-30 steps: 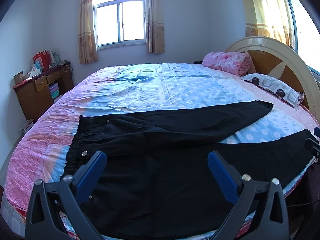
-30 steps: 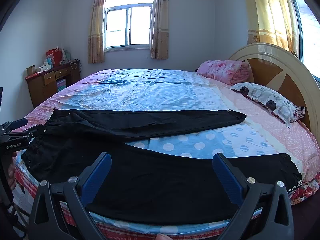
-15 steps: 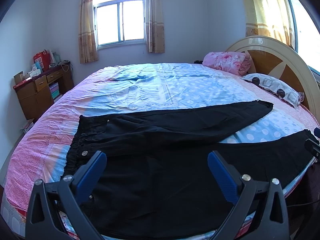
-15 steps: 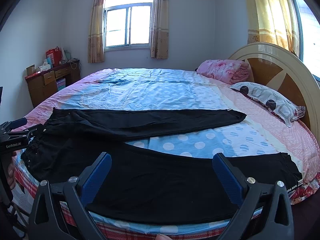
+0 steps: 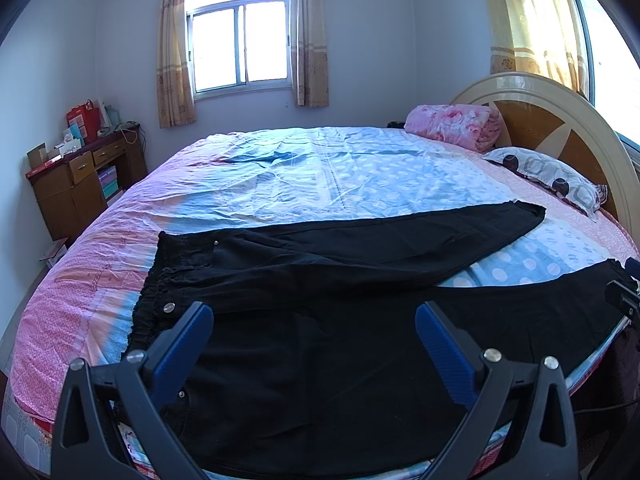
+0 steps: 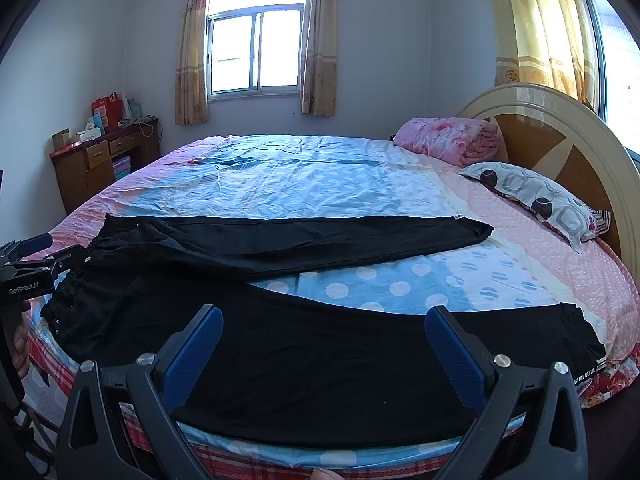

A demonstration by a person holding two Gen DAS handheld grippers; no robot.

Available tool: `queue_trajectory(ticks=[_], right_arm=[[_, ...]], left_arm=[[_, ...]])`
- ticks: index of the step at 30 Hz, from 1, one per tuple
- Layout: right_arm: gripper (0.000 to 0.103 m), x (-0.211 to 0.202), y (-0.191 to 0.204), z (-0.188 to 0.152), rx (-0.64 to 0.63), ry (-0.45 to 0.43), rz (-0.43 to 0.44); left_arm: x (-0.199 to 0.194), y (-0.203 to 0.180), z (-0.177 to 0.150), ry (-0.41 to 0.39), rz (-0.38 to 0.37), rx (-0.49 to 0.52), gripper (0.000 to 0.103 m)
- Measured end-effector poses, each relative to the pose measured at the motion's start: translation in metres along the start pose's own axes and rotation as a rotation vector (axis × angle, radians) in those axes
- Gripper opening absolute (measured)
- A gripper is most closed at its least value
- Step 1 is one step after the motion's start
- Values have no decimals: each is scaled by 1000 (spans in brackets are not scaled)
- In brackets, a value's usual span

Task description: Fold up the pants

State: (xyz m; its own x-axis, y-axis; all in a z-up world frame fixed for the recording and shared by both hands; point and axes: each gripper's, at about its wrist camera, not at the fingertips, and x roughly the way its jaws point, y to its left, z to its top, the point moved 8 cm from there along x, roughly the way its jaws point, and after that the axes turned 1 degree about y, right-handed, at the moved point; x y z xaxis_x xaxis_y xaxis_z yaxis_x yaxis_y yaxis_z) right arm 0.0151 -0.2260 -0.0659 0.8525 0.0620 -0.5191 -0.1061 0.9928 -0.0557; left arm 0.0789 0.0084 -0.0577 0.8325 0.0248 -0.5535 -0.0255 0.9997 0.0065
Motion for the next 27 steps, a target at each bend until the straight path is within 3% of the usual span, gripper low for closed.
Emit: queue_trajectory(ticks=[27], right_arm=[[102, 12, 0, -8, -9, 38, -9]], left_arm=[[2, -3, -2, 12, 2, 8, 103]])
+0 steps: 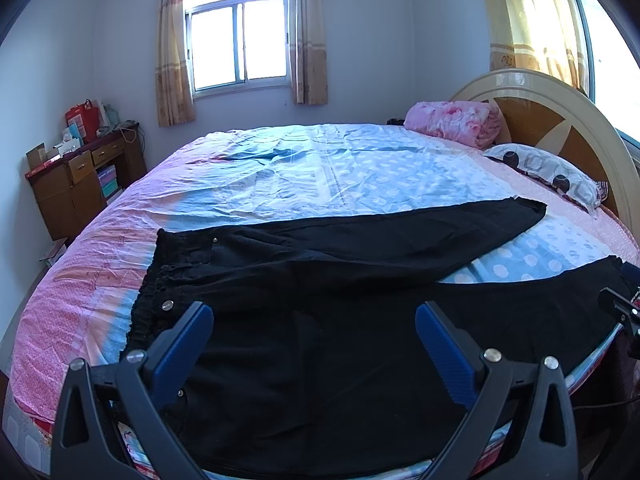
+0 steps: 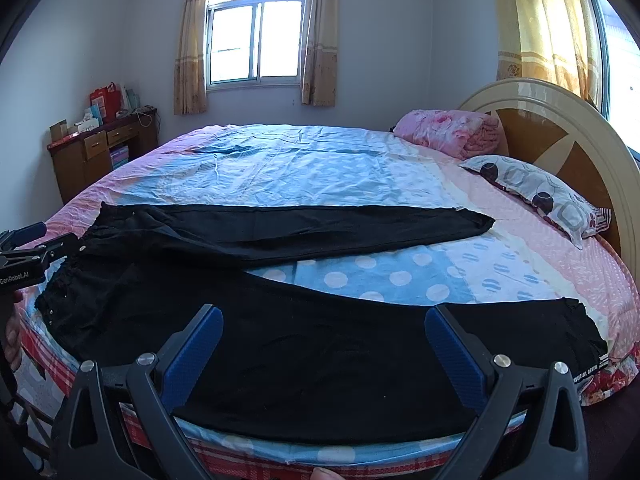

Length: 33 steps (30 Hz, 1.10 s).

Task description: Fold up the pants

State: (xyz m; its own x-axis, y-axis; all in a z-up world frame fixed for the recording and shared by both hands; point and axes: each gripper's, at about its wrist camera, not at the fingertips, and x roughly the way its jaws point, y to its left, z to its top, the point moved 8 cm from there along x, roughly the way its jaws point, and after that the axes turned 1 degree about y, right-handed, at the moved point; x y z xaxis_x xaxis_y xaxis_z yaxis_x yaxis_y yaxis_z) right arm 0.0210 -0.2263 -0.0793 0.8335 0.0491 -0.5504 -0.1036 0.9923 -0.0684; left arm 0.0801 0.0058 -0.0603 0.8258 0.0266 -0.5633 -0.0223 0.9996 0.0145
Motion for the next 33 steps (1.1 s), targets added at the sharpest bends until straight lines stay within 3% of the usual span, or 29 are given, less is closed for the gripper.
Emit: queue_trajectory(ticks=[10, 20, 26, 33], right_arm=[[102, 22, -4, -14, -16, 48, -31], [102, 59, -37, -5, -32, 96, -118], [102, 75, -45, 8, -38, 96, -122], [102, 100, -54, 15, -41, 133, -112]], left_arm=[[14, 1, -10, 25, 4, 11, 103], [50, 49, -16, 101, 122, 5, 103], [54, 77, -6, 106, 185, -2, 103], [74, 94, 6, 131, 208, -9, 103]])
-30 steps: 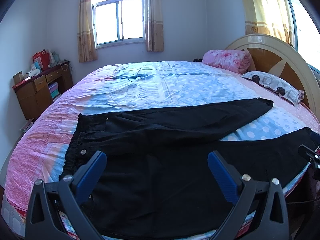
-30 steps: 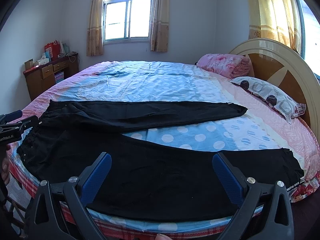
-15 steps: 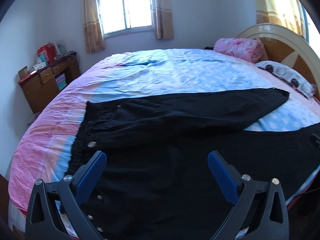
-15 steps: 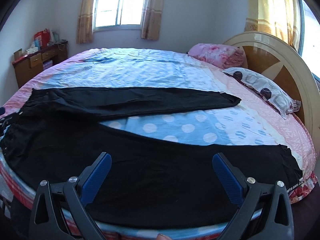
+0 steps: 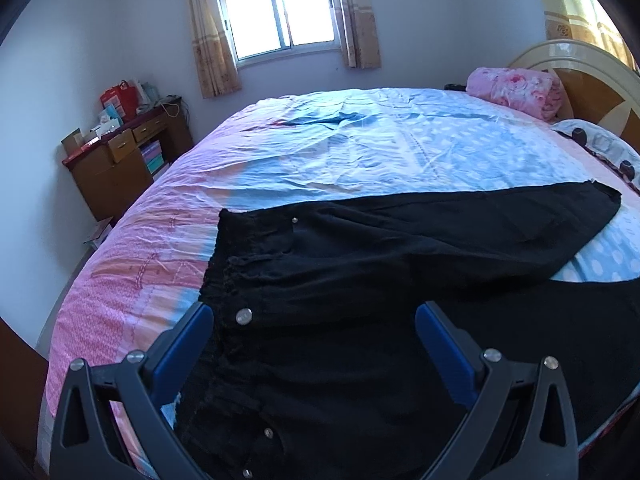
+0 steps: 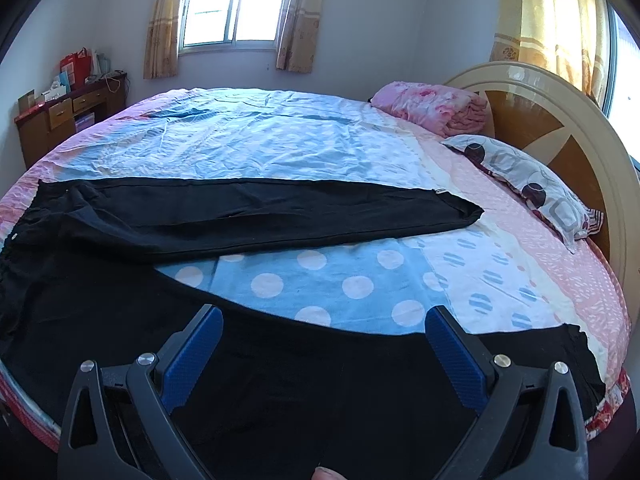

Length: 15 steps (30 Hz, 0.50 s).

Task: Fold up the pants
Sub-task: 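Close the left tool on the pants waistband while the right tool grasps the hem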

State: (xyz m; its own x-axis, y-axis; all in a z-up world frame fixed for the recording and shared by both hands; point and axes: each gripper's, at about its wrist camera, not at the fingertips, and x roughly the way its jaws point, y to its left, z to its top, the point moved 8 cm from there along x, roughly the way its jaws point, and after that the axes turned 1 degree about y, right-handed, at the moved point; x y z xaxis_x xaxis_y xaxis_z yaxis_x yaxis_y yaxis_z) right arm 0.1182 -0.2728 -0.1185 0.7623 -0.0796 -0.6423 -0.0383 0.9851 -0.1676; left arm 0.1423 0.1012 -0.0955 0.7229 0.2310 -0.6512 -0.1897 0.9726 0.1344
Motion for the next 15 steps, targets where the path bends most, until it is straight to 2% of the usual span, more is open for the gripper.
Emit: queue_trajectory(ticks=[5, 9, 12, 15], right_arm=[[102, 25, -13, 12, -25, 28, -21], [102, 41, -30, 26, -41, 59, 3], [102, 49, -54, 44, -42, 64, 7], [102, 62, -93, 63, 14, 76, 1]], left_arm=[[29, 15, 16, 37, 42, 6, 103], [55, 33, 31, 68, 67, 15, 103], [75, 49, 42, 100, 99, 32, 103], [92, 67, 51, 117, 117, 28, 103]])
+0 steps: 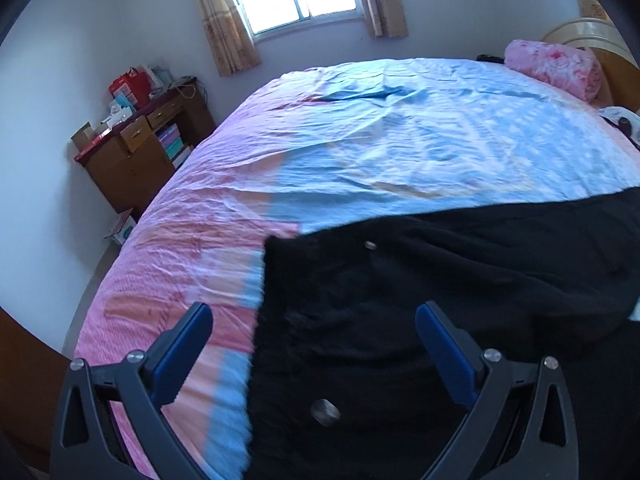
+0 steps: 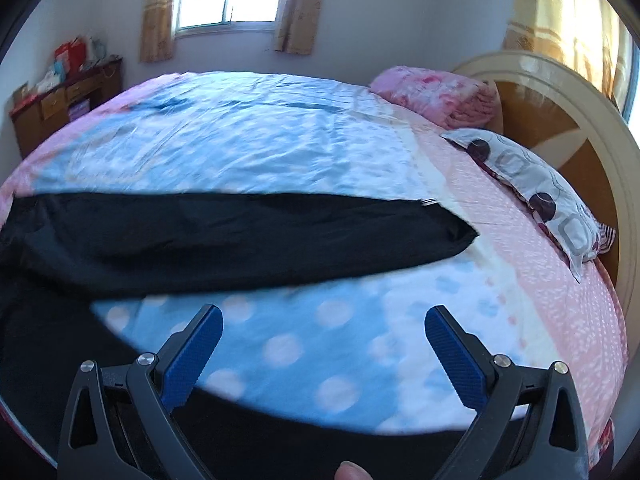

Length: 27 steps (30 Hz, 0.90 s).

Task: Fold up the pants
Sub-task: 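Close the left tool on the pants waistband while the right tool grasps the hem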

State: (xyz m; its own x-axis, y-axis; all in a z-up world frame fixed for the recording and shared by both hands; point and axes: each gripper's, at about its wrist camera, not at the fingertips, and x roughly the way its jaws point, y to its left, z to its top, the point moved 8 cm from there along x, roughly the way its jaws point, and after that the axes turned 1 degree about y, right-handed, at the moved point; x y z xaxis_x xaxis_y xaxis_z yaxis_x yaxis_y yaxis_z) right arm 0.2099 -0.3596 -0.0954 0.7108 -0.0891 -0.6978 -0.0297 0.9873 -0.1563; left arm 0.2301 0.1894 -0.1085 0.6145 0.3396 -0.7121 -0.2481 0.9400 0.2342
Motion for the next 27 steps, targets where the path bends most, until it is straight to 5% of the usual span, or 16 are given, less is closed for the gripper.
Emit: queue_trajectory(ticks=[10, 19, 22, 23, 27], right_arm=[[102, 102, -106, 62, 191, 144, -47], [92, 172, -124, 91, 217, 222, -33], [91, 193, -128, 99, 205, 240, -34], [91, 198, -131, 101, 202, 243, -40], [83, 215, -143, 110, 209, 249, -18]], left_arm=[[74, 38, 8, 125, 10, -58, 103], [121, 23, 30, 173, -103, -77, 98], [138, 14, 27, 214, -145, -65, 73], [141, 11, 26, 223, -173, -71, 55], [145, 5, 23, 223, -210, -66, 46]])
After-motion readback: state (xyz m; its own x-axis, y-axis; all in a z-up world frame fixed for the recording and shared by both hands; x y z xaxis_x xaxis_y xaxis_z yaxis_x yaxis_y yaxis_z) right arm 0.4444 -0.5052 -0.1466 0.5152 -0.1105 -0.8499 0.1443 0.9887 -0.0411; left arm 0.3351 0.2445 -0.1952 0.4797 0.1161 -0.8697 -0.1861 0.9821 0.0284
